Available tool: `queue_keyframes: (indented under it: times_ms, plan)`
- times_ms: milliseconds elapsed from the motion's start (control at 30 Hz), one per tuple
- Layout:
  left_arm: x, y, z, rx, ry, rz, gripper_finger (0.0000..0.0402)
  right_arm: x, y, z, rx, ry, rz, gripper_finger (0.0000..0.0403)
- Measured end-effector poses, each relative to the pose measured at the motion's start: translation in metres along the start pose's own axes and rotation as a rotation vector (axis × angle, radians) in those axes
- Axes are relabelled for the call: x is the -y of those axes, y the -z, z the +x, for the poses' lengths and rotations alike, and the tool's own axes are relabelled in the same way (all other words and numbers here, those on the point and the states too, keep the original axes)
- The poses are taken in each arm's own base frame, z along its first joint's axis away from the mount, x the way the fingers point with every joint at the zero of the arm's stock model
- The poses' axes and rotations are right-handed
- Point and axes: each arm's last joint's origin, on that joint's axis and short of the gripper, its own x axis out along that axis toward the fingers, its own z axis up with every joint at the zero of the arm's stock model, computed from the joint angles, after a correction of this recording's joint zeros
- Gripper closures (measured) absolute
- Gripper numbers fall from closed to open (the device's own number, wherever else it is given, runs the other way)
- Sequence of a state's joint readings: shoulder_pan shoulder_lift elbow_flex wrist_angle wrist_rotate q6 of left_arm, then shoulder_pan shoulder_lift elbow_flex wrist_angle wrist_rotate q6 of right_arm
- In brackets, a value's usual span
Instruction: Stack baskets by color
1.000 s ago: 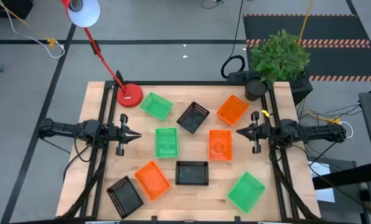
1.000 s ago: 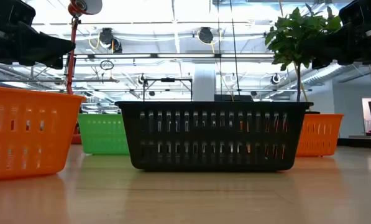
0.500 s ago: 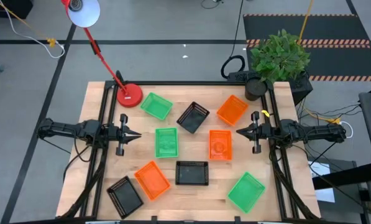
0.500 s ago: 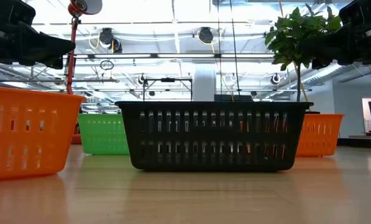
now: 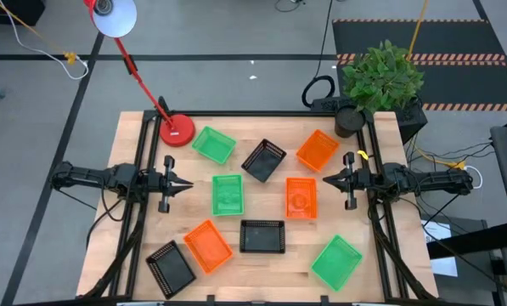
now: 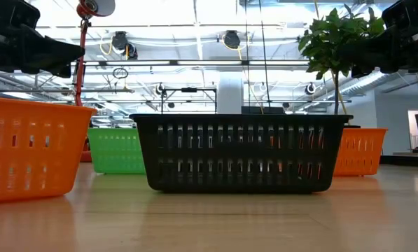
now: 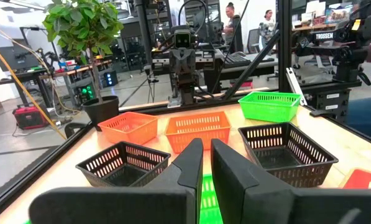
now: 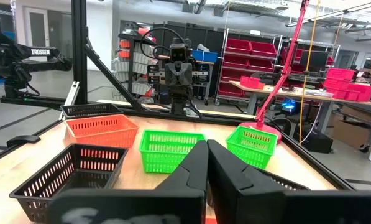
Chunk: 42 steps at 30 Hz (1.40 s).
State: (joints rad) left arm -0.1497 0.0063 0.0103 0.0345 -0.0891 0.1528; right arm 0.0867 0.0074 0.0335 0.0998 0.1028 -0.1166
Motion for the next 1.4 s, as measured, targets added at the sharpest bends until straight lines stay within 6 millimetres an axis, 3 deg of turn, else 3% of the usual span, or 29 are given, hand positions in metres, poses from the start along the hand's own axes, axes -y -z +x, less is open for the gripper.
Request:
queue_keyframes:
  times_ms: [967, 1400]
  plan:
    - [0.0, 0.0, 0.0, 0.0, 0.0, 0.0, 0.0366, 0.0, 0.0, 0.0, 0.0, 0.0, -0.001, 0.0403]
    - [0.0, 0.0, 0.0, 0.0, 0.0, 0.0, 0.0366, 0.0, 0.0, 0.0, 0.0, 0.0, -0.078, 0.0403]
